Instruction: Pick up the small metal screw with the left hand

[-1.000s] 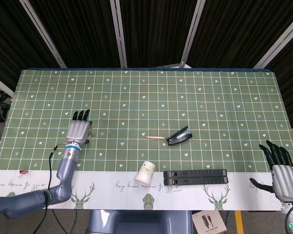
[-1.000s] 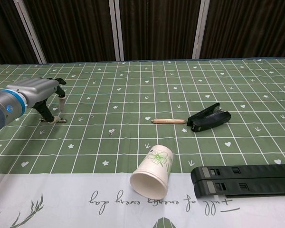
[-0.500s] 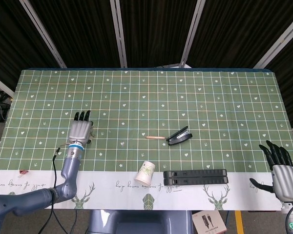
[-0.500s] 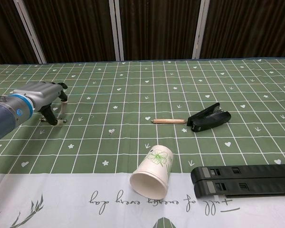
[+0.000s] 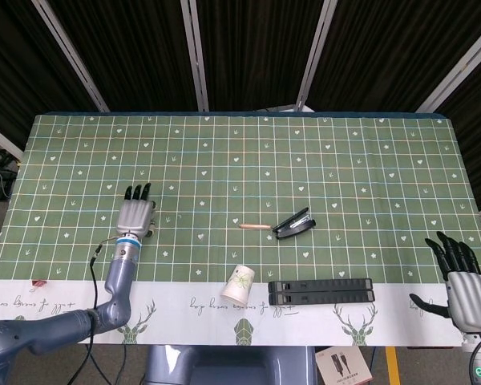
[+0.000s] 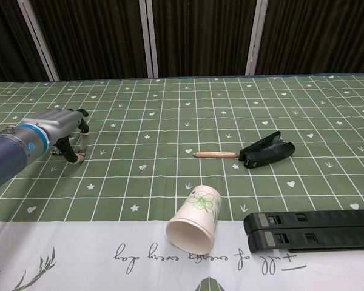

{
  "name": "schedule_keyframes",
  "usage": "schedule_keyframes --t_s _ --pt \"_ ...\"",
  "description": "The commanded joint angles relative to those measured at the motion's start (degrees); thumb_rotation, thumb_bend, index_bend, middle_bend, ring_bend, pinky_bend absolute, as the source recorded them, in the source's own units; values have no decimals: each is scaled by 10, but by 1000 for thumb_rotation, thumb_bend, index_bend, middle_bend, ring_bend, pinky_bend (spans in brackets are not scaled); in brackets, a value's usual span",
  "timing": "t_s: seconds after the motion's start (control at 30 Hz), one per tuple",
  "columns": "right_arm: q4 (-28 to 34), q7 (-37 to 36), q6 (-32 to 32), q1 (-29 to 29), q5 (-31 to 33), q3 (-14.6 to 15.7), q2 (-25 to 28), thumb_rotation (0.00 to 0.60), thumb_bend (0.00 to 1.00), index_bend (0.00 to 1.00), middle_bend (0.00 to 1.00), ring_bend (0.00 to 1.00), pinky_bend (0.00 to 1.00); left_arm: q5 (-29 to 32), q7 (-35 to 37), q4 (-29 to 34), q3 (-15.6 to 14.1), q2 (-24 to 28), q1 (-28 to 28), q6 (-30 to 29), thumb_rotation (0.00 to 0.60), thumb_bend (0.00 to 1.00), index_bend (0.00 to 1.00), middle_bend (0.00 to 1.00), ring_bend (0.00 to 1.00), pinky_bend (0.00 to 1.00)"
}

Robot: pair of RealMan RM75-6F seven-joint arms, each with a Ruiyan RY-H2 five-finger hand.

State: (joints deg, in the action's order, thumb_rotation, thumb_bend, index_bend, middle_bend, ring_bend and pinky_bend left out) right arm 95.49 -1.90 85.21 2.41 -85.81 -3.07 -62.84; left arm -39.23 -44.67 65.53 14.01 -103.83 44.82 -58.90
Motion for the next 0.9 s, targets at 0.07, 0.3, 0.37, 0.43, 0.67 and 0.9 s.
schedule_keyframes --t_s 0.07,0.3,0.37,0.43,0.67,0.9 --pt "1 -1 0 0 0 0 0 600 36 110 0 0 34 -2 0 -1 -2 -1 0 0 600 343 540 0 0 0" --pt "2 -1 1 -1 1 0 1 600 37 110 0 0 34 7 -4 -4 -4 -3 -1 5 600 340 528 0 0 0" --pt "2 -2 1 -1 1 0 1 600 36 110 0 0 34 6 -4 -6 -4 -3 -1 4 600 342 527 0 0 0" --pt "2 -2 1 -1 0 0 1 600 36 110 0 0 34 6 -3 -6 -4 -3 -1 4 600 343 531 0 0 0" --pt "2 -2 1 -1 1 0 1 600 36 110 0 0 34 6 1 0 -1 -1 -2 2 600 369 541 0 0 0" --pt "2 -2 0 -1 2 -1 1 600 36 110 0 0 34 -15 25 32 6 15 -6 -13 600 369 551 0 0 0"
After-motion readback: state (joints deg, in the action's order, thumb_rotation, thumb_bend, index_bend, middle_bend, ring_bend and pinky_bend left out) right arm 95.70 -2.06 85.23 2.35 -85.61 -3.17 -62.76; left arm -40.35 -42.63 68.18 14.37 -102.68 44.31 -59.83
